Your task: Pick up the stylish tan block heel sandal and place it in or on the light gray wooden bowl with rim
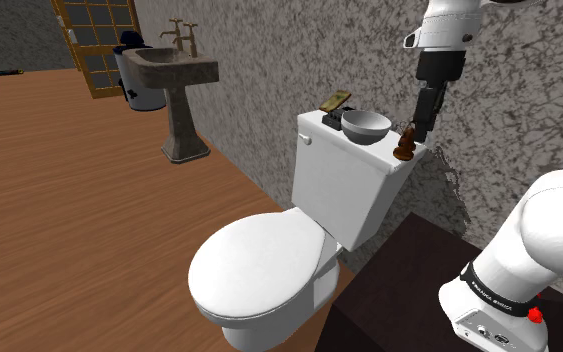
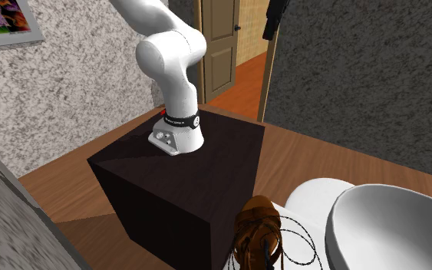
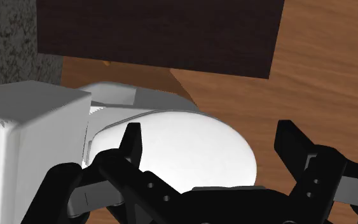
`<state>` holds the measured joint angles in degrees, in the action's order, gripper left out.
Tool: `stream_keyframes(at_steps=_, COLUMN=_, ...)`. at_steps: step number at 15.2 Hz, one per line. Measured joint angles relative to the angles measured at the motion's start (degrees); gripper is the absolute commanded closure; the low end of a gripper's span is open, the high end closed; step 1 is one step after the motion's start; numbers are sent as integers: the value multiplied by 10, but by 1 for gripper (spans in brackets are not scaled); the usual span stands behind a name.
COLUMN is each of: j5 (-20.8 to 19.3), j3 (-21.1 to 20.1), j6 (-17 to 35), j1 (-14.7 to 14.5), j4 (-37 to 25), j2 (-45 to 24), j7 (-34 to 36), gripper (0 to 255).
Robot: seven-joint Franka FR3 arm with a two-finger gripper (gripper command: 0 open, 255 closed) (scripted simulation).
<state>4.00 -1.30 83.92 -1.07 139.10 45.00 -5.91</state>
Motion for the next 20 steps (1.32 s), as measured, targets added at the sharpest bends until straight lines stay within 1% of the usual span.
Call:
stream_keyframes(at_steps=1, j5=0, j3=0, j6=0, j1=0, j4=0, j2=0, j7=0, gripper=0)
stream_keyframes(at_steps=3, j5=-4, j3=4, j6=21, j1=12, j4=6, j2=-13, j7=11, gripper=0)
stream_keyframes(at_steps=11, j5=-32, j3=36, j6=148, j1=87, j4=31, j2=-96, j7=83, gripper=0)
stream_keyframes(at_steps=20, j5=-59, j3=84, j6=283, j1=169, j4=29, j2=-208, j7=165, gripper=0)
